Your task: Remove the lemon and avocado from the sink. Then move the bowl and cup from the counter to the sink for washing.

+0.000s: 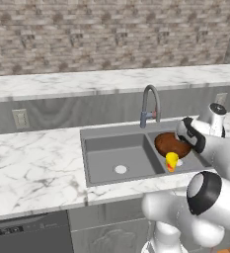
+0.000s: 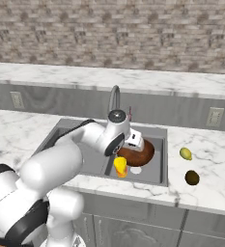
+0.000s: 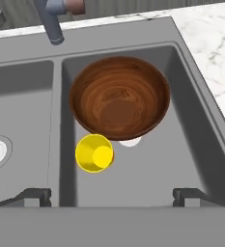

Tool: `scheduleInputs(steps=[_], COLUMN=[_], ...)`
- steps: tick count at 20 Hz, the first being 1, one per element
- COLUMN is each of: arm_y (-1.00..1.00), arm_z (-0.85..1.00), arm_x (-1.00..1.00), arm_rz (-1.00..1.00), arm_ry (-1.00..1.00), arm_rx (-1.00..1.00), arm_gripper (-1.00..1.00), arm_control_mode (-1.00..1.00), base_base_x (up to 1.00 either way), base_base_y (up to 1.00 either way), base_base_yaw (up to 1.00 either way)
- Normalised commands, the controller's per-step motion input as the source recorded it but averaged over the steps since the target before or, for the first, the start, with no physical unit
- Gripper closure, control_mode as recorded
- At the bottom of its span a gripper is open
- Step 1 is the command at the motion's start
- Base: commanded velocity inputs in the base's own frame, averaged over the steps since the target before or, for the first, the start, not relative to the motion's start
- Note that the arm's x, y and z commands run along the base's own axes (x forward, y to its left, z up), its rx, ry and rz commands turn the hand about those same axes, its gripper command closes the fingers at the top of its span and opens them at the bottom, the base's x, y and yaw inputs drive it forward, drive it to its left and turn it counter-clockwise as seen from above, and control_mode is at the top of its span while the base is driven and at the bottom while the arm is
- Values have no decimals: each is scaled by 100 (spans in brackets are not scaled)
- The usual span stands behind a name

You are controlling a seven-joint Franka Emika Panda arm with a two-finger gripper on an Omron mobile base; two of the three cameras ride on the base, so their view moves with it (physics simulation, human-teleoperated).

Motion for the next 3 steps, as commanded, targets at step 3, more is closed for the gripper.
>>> scheduleInputs(steps=[3], arm_y=[2], arm_z=[13], arm_x=[-18], arm_rz=[0], arm_ry=[-2], arm_rx=[-2], arm_gripper=[-100], arm_control_mode=[-100], base_base_x=[0], base_base_y=[0], base_base_yaw=[0])
